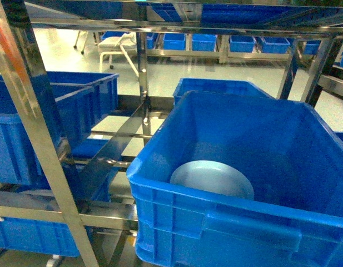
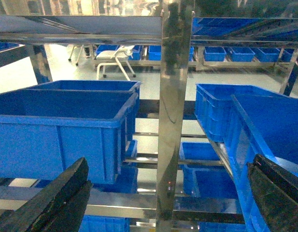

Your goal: Place blue tray on left shelf second layer neatly

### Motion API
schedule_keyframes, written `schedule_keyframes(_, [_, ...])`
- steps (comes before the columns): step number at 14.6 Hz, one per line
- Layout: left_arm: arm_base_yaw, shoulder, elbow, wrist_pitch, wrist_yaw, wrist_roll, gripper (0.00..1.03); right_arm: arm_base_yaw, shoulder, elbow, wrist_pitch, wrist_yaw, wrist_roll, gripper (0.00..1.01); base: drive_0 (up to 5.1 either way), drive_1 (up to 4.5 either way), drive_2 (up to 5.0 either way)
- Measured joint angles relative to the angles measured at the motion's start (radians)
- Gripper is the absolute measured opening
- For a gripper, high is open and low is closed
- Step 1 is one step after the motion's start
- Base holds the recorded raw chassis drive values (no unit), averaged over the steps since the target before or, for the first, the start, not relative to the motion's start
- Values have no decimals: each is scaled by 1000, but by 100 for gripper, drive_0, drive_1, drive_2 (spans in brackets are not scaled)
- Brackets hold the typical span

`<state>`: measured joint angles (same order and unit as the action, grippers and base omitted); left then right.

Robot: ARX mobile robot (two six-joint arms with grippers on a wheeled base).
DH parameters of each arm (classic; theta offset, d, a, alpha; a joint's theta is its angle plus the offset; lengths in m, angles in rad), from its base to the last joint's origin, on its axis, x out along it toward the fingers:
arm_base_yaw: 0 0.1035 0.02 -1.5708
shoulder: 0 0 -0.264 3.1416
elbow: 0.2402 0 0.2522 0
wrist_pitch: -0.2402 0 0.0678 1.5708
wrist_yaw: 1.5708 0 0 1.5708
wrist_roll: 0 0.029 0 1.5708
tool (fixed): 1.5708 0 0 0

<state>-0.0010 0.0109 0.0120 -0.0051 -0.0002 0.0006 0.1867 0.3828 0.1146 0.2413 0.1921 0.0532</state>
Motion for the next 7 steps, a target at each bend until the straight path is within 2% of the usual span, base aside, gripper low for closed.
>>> schedule_keyframes(1, [0,0,0,1,0,0,98,-24,-27,-5,0,-25,-22,49,0,0,0])
schedule_keyframes(3, [0,0,0,1,0,0,98,-69,-78,-28,-20,-72,-34,23,0,0,0])
schedule_keyframes(4, [0,0,0,0,0,0,98,-154,-105,-46,-38,-166,-41,10,0,0,0])
schedule_keyframes(5, [0,0,0,0,0,0,98,-197,-120,-55,-47,-174,-45,2,0,0,0])
schedule_keyframes(7, [0,0,0,1,0,0,98,-187,-156,-62,-63,-193,-47,2,0,0,0])
